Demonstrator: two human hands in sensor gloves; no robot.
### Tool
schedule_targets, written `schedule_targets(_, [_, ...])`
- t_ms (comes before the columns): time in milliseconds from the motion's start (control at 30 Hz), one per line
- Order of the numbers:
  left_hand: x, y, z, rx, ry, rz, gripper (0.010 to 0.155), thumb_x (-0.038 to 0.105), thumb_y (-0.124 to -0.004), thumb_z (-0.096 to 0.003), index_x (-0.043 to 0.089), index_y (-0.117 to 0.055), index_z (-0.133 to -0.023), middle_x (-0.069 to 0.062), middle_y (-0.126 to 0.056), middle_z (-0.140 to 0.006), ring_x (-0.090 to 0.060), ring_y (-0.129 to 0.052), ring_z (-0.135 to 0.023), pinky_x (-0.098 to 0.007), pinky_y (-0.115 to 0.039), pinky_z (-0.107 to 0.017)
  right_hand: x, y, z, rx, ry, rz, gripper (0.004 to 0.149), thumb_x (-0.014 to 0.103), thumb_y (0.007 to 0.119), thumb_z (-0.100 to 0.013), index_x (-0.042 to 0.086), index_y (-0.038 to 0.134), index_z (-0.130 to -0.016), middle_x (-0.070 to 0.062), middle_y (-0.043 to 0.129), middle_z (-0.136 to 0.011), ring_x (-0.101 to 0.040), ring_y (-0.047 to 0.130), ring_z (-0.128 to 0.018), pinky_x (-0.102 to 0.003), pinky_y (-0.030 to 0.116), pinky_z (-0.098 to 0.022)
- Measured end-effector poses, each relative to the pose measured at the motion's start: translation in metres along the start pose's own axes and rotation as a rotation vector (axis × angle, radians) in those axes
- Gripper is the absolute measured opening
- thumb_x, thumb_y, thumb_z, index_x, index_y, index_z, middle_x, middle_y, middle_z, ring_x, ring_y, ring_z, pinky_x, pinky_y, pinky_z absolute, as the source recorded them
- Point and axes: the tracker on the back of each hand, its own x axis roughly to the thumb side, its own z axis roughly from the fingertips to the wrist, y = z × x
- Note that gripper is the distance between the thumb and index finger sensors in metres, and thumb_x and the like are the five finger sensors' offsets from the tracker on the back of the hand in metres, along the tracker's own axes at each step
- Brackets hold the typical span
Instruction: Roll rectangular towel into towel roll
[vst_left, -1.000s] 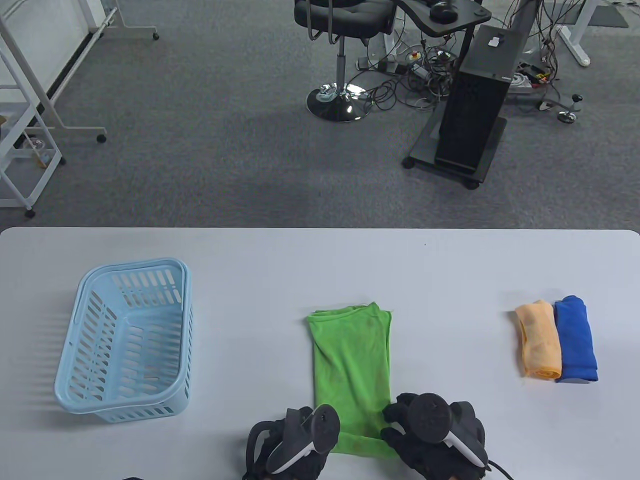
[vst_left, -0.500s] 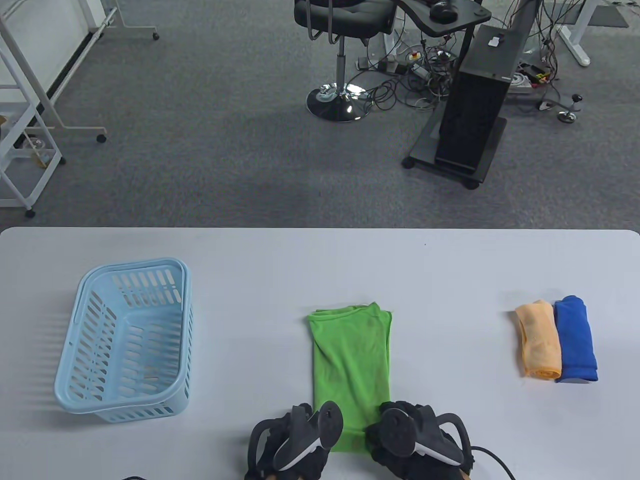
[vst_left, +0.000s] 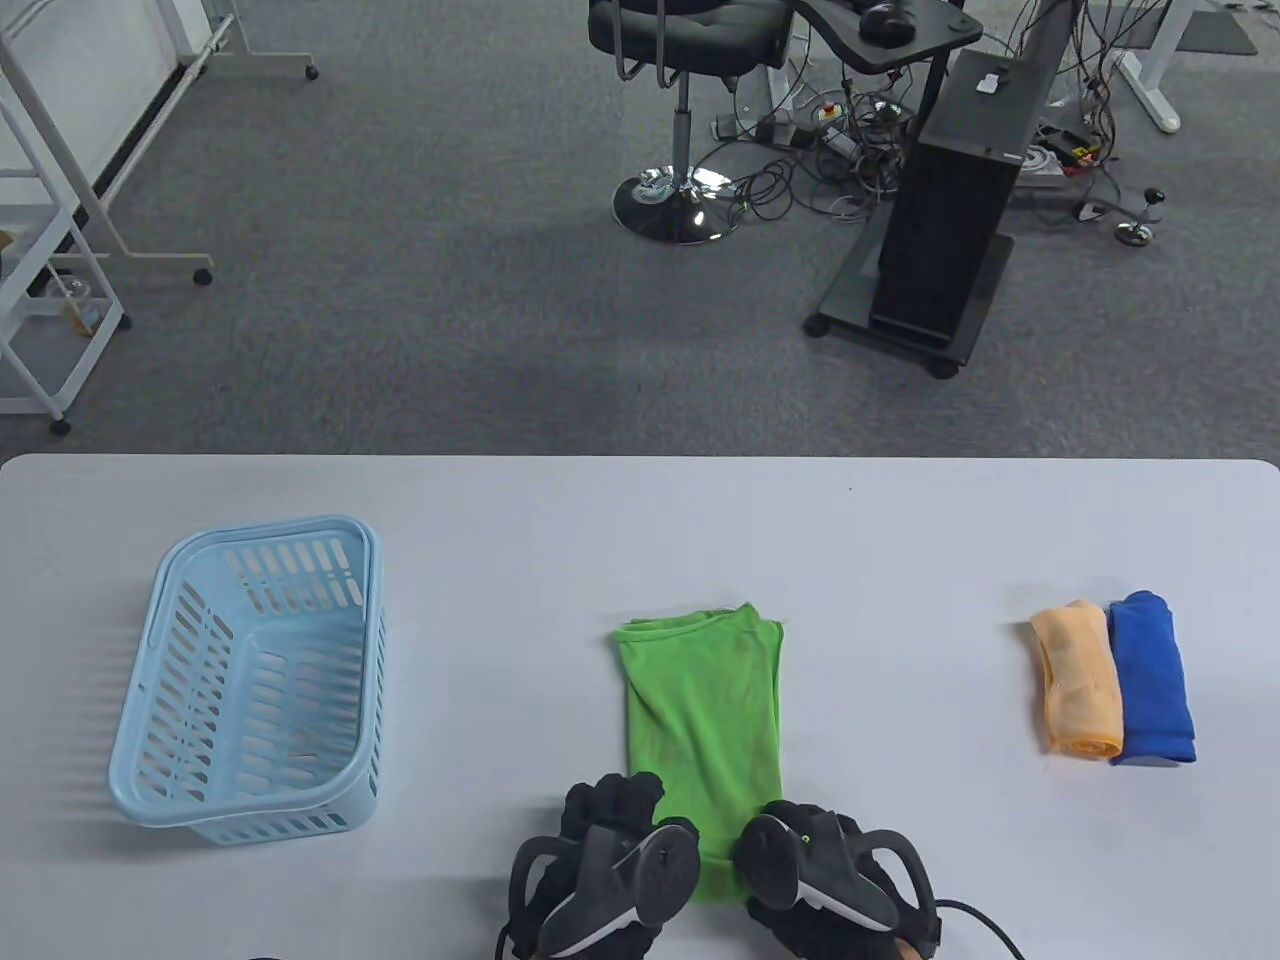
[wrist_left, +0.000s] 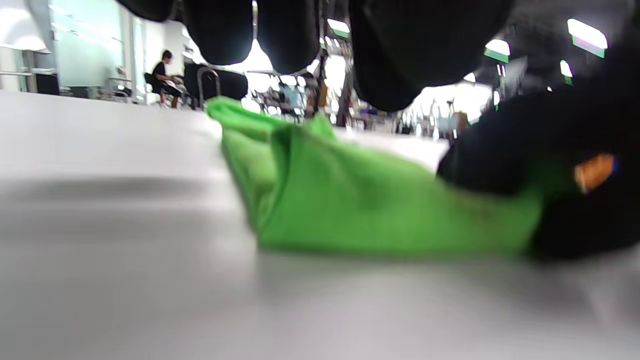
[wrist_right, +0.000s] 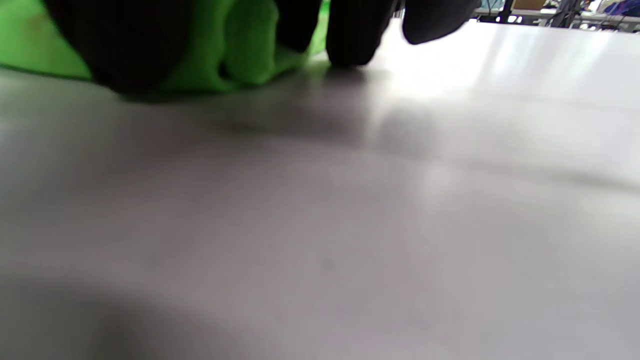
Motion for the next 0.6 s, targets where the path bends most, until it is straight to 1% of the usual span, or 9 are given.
schedule_targets(67, [0.003,-0.008,-0.003,-0.06,-0.015,-0.037,0.054,0.053,-0.075,-0.0359,0.034,-0.082,-0.086,-0.012,-0.06,-0.107,-0.041,-0.059,-0.098,-0.065,-0.045,-0.069,-0.002,-0.001,0.0,-0.006,-0.004,-0.024,0.055,0.041,0.077,-0.031,0.035,0.064,-0.084,-0.006,0.045,-0.101,-0.033,0.056,-0.096,-0.06,0.05,-0.069])
schedule_targets(133, [0.007,-0.015,-0.005,-0.088,-0.03,-0.059,0.063,0.059,-0.074,-0.0327,0.032,-0.08,-0.089,-0.013,-0.059,-0.108,-0.042,-0.058,-0.098,-0.066,-0.045,-0.069,-0.004,-0.002,0.001,-0.005,-0.005,-0.038,0.054,0.041,0.077,-0.032,0.035,0.066,-0.085,-0.005,0.046,-0.101,-0.033,0.057,-0.095,-0.06,0.05,-0.069])
schedule_targets(167, [0.009,-0.019,-0.006,-0.122,-0.032,-0.104,0.065,0.061,-0.074,-0.0316,0.033,-0.078,-0.09,-0.013,-0.059,-0.108,-0.042,-0.058,-0.099,-0.066,-0.045,-0.07,-0.005,-0.002,0.001,-0.007,-0.005,-0.05,0.054,0.041,0.077,-0.032,0.035,0.067,-0.084,-0.005,0.047,-0.101,-0.033,0.058,-0.095,-0.059,0.051,-0.069])
schedule_targets(200, [0.011,-0.022,-0.007,-0.156,-0.015,-0.161,0.067,0.062,-0.075,-0.031,0.034,-0.073,-0.091,-0.012,-0.058,-0.109,-0.042,-0.058,-0.099,-0.066,-0.046,-0.07,-0.006,-0.003,0.001,-0.009,-0.007,-0.064,0.054,0.041,0.076,-0.032,0.035,0.067,-0.084,-0.006,0.047,-0.101,-0.033,0.058,-0.095,-0.059,0.051,-0.069])
schedule_targets(233, [0.012,-0.023,-0.008,-0.167,-0.003,-0.194,0.068,0.062,-0.077,-0.0306,0.035,-0.069,-0.092,-0.012,-0.057,-0.11,-0.041,-0.058,-0.1,-0.066,-0.046,-0.07,-0.007,-0.003,0.001,-0.011,-0.007,-0.08,0.053,0.04,0.077,-0.032,0.035,0.069,-0.084,-0.006,0.048,-0.1,-0.033,0.058,-0.095,-0.06,0.051,-0.069])
schedule_targets(267, [0.013,-0.024,-0.009,-0.166,0.003,-0.212,0.068,0.06,-0.079,-0.0306,0.036,-0.067,-0.092,-0.01,-0.057,-0.11,-0.041,-0.058,-0.1,-0.066,-0.046,-0.07,-0.007,-0.003,0.001,-0.012,-0.007,-0.084,0.053,0.04,0.077,-0.032,0.035,0.069,-0.084,-0.006,0.049,-0.1,-0.033,0.059,-0.095,-0.059,0.051,-0.069])
schedule_targets(333, [0.013,-0.023,-0.009,-0.109,0.0,-0.214,0.064,0.056,-0.083,-0.0307,0.035,-0.071,-0.09,-0.01,-0.062,-0.108,-0.04,-0.062,-0.099,-0.065,-0.049,-0.07,-0.01,-0.005,0.001,-0.017,-0.011,-0.111,0.052,0.04,0.076,-0.032,0.034,0.071,-0.083,-0.006,0.051,-0.1,-0.033,0.06,-0.094,-0.059,0.052,-0.069])
schedule_targets(367, [0.013,-0.022,-0.009,-0.099,0.004,-0.218,0.063,0.054,-0.084,-0.0308,0.035,-0.072,-0.09,-0.01,-0.063,-0.107,-0.04,-0.064,-0.098,-0.065,-0.05,-0.07,-0.011,-0.005,0.001,-0.019,-0.009,-0.126,0.051,0.039,0.076,-0.032,0.034,0.073,-0.083,-0.006,0.052,-0.1,-0.033,0.061,-0.094,-0.06,0.052,-0.069])
schedule_targets(600, [0.01,-0.023,-0.009,-0.083,0.034,-0.217,0.059,0.048,-0.083,-0.0337,0.04,-0.071,-0.091,-0.009,-0.069,-0.104,-0.039,-0.069,-0.096,-0.064,-0.053,-0.069,-0.02,-0.008,0.003,-0.028,0.008,-0.218,0.049,0.037,0.073,-0.033,0.031,0.077,-0.082,-0.007,0.057,-0.098,-0.032,0.063,-0.094,-0.062,0.048,-0.069])
